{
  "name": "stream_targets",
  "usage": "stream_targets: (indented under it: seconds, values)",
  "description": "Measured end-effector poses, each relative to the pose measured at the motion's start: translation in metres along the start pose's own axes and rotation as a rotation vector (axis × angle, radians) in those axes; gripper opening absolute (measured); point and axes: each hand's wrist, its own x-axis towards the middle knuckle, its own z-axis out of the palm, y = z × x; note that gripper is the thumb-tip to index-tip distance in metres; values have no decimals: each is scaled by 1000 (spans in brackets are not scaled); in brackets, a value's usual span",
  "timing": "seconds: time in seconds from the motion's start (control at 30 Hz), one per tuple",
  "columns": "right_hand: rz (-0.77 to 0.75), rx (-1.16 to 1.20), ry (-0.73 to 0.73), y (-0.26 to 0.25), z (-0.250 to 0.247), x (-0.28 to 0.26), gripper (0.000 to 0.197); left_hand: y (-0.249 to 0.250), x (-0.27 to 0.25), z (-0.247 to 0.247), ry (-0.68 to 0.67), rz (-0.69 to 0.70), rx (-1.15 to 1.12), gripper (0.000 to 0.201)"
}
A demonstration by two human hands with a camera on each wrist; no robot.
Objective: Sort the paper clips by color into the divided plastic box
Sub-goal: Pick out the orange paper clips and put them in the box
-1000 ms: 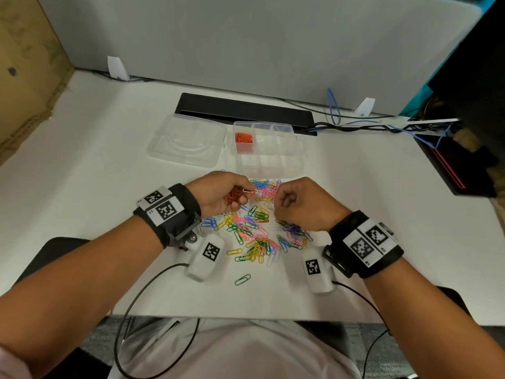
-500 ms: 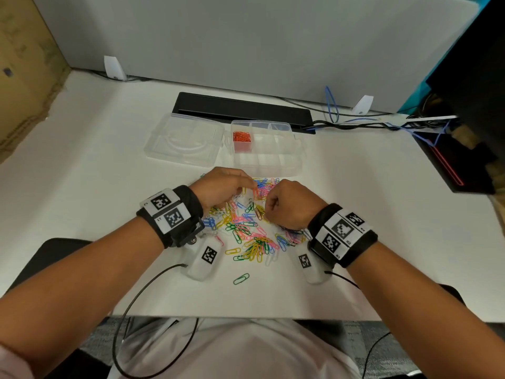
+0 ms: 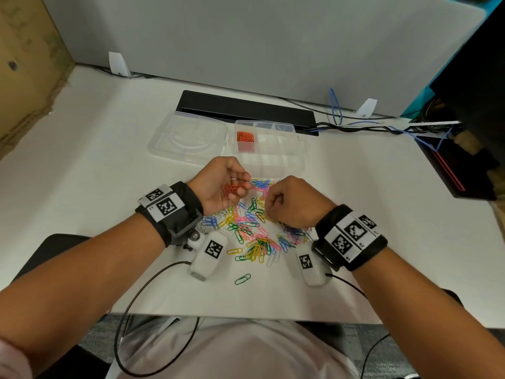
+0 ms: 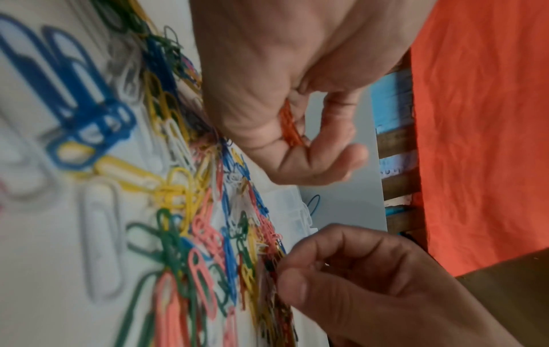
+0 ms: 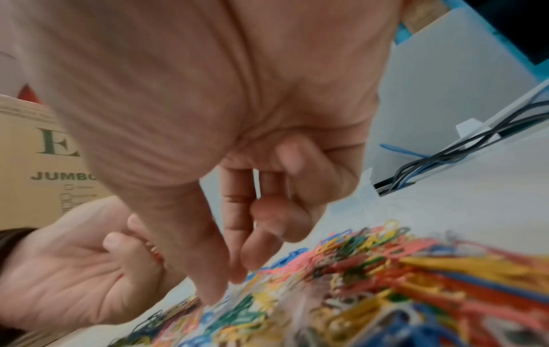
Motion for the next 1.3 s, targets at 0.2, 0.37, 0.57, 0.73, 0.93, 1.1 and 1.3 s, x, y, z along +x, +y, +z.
stream_targets:
  seconds: [0.2, 0.37, 0.57, 0.73, 0.93, 1.1, 1.3]
  values:
    - [31, -156, -80, -5, 11, 7, 11, -1, 2, -2, -30, -17, 134, 31]
    - [41, -112, -6, 2, 3, 1, 14, -7, 4, -2, 21, 23, 285, 28]
    - [64, 292, 61, 8, -10, -6, 7, -11, 1, 1, -13, 90, 422, 22]
    - [53, 459, 59, 3, -12, -7, 7, -16, -4, 8, -23, 202, 470, 24]
    - [54, 495, 130, 10, -13, -3, 8, -9, -6, 7, 32, 229, 379, 11]
    - [-22, 106, 175, 1, 0, -5, 6, -1, -6, -2, -16, 71, -14, 17]
    - [-89, -110, -95, -21, 26, 0, 8, -3, -12, -7, -24, 63, 70, 19]
